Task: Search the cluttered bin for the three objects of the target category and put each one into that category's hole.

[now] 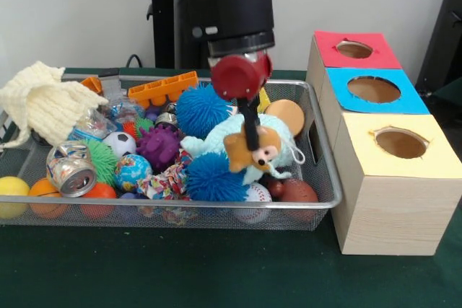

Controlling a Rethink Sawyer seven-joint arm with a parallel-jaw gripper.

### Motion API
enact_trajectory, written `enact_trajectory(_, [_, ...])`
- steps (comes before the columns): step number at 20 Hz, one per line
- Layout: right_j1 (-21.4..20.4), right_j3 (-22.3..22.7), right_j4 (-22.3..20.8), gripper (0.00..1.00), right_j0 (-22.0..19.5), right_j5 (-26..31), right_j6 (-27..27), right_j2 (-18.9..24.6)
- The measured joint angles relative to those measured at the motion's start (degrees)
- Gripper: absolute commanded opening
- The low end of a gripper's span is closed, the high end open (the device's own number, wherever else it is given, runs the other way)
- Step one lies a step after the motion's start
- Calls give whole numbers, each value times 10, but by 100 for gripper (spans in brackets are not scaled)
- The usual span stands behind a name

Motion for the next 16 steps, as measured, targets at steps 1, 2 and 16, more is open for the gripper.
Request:
enact_trajectory(1, [-5,5,3,0,-4,1,0,5])
enact_trajectory(2, [-11,10,7,0,-7,3,0,10])
enact_trajectory(16, [-71,105,75,0,-53,107,0,83])
